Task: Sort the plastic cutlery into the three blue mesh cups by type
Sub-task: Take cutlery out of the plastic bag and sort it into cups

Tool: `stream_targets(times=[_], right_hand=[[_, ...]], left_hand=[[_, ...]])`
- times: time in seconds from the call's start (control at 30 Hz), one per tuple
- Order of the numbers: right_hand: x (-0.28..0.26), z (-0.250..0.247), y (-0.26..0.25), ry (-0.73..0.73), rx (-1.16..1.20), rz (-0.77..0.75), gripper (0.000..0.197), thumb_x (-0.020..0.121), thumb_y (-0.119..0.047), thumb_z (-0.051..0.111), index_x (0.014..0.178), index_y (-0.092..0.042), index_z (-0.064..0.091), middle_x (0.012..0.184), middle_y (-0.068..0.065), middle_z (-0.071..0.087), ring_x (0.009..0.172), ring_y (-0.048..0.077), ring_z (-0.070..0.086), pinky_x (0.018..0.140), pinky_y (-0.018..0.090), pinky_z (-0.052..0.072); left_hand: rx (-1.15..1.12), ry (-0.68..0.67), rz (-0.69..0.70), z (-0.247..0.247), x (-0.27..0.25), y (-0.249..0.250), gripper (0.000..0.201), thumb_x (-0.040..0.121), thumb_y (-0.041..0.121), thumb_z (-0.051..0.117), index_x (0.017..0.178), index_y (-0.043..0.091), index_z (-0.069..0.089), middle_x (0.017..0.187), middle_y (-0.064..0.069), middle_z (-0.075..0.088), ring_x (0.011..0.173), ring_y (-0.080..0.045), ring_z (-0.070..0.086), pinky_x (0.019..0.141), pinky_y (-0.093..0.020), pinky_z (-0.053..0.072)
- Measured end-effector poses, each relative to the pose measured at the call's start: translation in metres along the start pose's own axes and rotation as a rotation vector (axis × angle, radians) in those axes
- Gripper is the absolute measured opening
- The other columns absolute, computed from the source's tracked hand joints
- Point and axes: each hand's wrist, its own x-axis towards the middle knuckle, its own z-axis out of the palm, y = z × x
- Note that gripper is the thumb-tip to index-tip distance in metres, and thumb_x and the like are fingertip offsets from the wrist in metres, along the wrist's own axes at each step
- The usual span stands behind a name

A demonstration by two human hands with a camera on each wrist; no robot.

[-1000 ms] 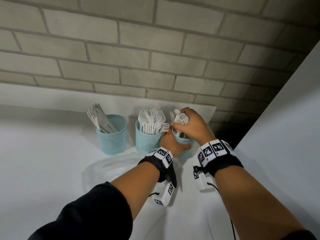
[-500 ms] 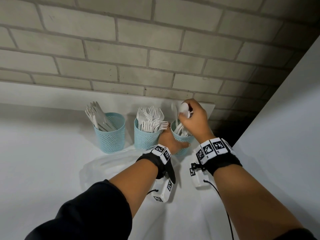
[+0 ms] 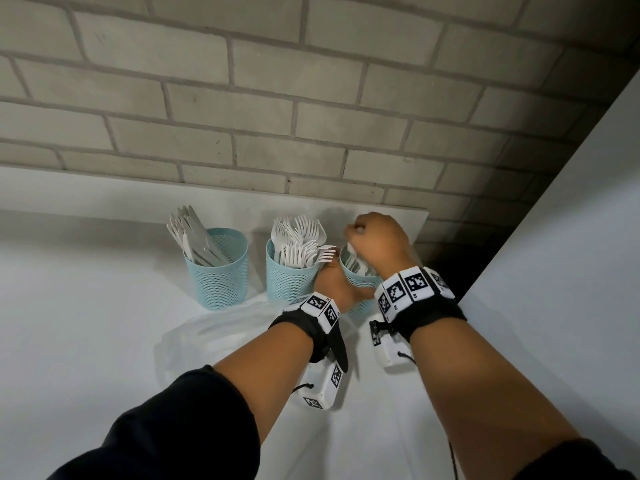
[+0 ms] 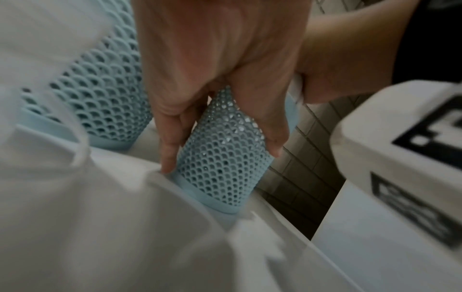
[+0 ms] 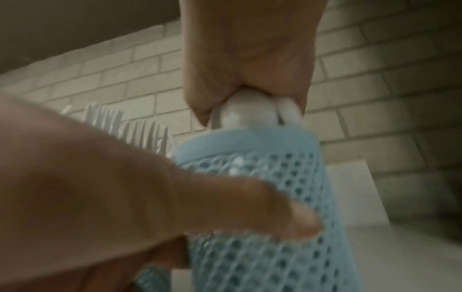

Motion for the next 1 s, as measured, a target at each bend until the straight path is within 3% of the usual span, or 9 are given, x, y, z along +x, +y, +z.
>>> stream_targets(times=[0.1, 0.23, 0.4, 0.53, 0.6, 0.7, 0.83, 0.9, 1.0], right_hand=[[-0.014, 0.007, 0.002, 0.184, 0.066, -0.087, 0.023, 0.084, -0.024, 0.051, 0.064, -0.014, 0.058, 0.066, 0.002, 0.058, 0.064, 0.022, 0.054, 0.058, 0.025, 0.040], [-0.021, 0.011, 0.010, 0.346, 0.198, -0.126, 0.028, 0.083, -0.030, 0.063, 0.062, -0.011, 0.063, 0.077, 0.001, 0.064, 0.065, 0.018, 0.057, 0.059, 0.025, 0.043], [-0.031, 0.011, 0.019, 0.252, 0.363, -0.154, 0.031, 0.073, -0.041, 0.074, 0.072, -0.010, 0.068, 0.087, -0.001, 0.066, 0.086, 0.016, 0.058, 0.073, 0.029, 0.048], [-0.037, 0.001, 0.023, -0.049, 0.505, -0.150, 0.033, 0.063, -0.034, 0.084, 0.087, -0.022, 0.063, 0.092, -0.006, 0.060, 0.084, 0.011, 0.057, 0.073, 0.022, 0.047], [-0.034, -0.004, 0.028, -0.090, 0.443, -0.164, 0.041, 0.063, -0.030, 0.085, 0.097, -0.020, 0.064, 0.102, -0.006, 0.060, 0.090, 0.011, 0.057, 0.078, 0.024, 0.047], [-0.033, 0.000, 0.029, 0.015, 0.408, -0.112, 0.047, 0.067, -0.031, 0.082, 0.108, -0.015, 0.063, 0.116, -0.004, 0.058, 0.098, 0.012, 0.057, 0.084, 0.027, 0.048], [-0.032, 0.017, 0.010, 0.193, 0.337, -0.135, 0.026, 0.074, -0.030, 0.076, 0.086, -0.013, 0.061, 0.081, -0.005, 0.055, 0.072, 0.013, 0.052, 0.064, 0.022, 0.040], [-0.027, 0.012, 0.008, 0.195, 0.453, -0.055, 0.023, 0.075, -0.029, 0.075, 0.083, -0.017, 0.056, 0.077, -0.004, 0.056, 0.067, 0.012, 0.053, 0.057, 0.018, 0.042], [-0.024, 0.005, 0.013, 0.223, 0.669, 0.023, 0.033, 0.074, -0.025, 0.077, 0.097, -0.024, 0.052, 0.088, -0.009, 0.057, 0.081, 0.011, 0.057, 0.065, 0.010, 0.043]], left_hand=[[-0.040, -0.027, 0.104, -0.002, 0.002, -0.004, 0.075, 0.071, 0.039, 0.076, 0.129, 0.013, 0.038, 0.125, -0.004, 0.054, 0.120, -0.021, 0.050, 0.101, -0.028, 0.037], [-0.150, -0.106, 0.168, -0.004, 0.005, -0.015, 0.082, 0.059, 0.036, 0.084, 0.125, 0.014, 0.040, 0.120, 0.000, 0.057, 0.113, -0.017, 0.054, 0.102, -0.031, 0.041], [-0.111, -0.067, 0.253, -0.006, 0.002, -0.010, 0.075, 0.065, 0.029, 0.082, 0.128, 0.014, 0.043, 0.120, 0.000, 0.055, 0.115, -0.016, 0.051, 0.102, -0.027, 0.037], [-0.065, -0.145, 0.192, -0.009, 0.001, -0.009, 0.067, 0.072, 0.030, 0.078, 0.129, 0.009, 0.048, 0.124, -0.006, 0.057, 0.118, -0.023, 0.054, 0.094, -0.024, 0.042], [-0.038, -0.138, 0.208, -0.012, -0.002, -0.004, 0.069, 0.075, 0.030, 0.074, 0.133, 0.008, 0.043, 0.125, -0.008, 0.055, 0.118, -0.026, 0.052, 0.096, -0.028, 0.042], [-0.060, -0.087, 0.254, -0.014, -0.006, -0.002, 0.070, 0.074, 0.023, 0.075, 0.131, 0.007, 0.039, 0.124, -0.009, 0.053, 0.118, -0.025, 0.050, 0.102, -0.035, 0.040], [-0.126, -0.089, 0.171, -0.015, -0.005, -0.007, 0.083, 0.067, 0.022, 0.080, 0.134, 0.009, 0.034, 0.128, -0.007, 0.051, 0.123, -0.022, 0.047, 0.103, -0.026, 0.034], [-0.163, -0.114, 0.169, -0.016, -0.006, -0.008, 0.082, 0.067, 0.021, 0.081, 0.134, 0.010, 0.034, 0.128, -0.006, 0.052, 0.122, -0.021, 0.048, 0.101, -0.022, 0.032], [-0.175, -0.129, 0.176, -0.016, -0.005, -0.009, 0.084, 0.066, 0.028, 0.082, 0.133, 0.013, 0.035, 0.129, -0.002, 0.052, 0.122, -0.018, 0.048, 0.104, -0.024, 0.034]])
